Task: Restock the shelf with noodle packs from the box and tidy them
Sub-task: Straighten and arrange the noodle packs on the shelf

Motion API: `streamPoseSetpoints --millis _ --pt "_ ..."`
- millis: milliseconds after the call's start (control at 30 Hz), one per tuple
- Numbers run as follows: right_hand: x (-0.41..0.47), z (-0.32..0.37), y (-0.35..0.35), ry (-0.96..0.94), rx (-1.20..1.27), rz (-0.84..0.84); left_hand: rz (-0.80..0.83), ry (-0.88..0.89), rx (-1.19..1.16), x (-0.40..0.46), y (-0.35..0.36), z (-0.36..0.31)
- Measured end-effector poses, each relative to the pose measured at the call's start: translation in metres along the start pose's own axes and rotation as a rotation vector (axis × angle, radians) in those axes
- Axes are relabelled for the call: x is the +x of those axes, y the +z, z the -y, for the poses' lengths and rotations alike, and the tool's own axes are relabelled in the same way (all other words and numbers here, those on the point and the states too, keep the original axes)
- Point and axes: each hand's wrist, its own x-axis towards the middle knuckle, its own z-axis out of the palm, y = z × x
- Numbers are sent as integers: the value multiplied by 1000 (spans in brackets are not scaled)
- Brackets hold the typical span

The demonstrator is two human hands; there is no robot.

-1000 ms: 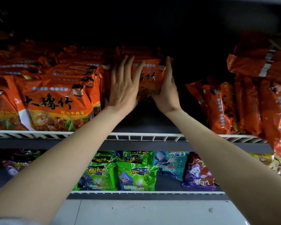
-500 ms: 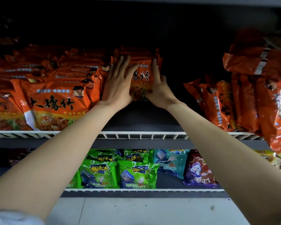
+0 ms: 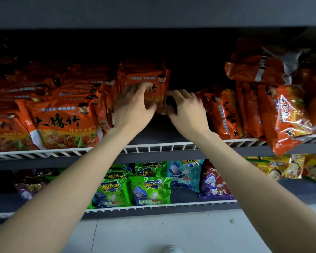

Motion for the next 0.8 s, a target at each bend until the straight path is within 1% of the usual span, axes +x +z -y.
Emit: streamPoseSetpoints --millis 67,100,167,233,367,433,533,667,800 --pt "-22 -10 -21 -75 -33 -131 -50 -29 -212 -15 -8 -23" --pt "-34 -17 -32 -88 -42 -165 -53 -54 -335 -20 -10 -35" --pt "-57 -36 -51 -78 -67 -184 1 -114 -555 -25 -8 -56" --pt "-78 -58 -67 -59 -135 -197 94 -147 -660 -26 1 -77" --pt "-101 -97 -84 3 -322 -184 379 -264 -697 -19 36 -113" --pt "-106 -109 -89 86 -372 -161 459 -301 -680 -15 55 -130" --pt "-105 -120 -92 187 -386 -96 440 -327 -606 -10 75 -149" --pt "-96 -121 -88 157 -419 -79 415 -365 -494 -9 89 -157" --pt "-91 -123 -82 138 -420 -71 363 -351 -530 -5 89 -151"
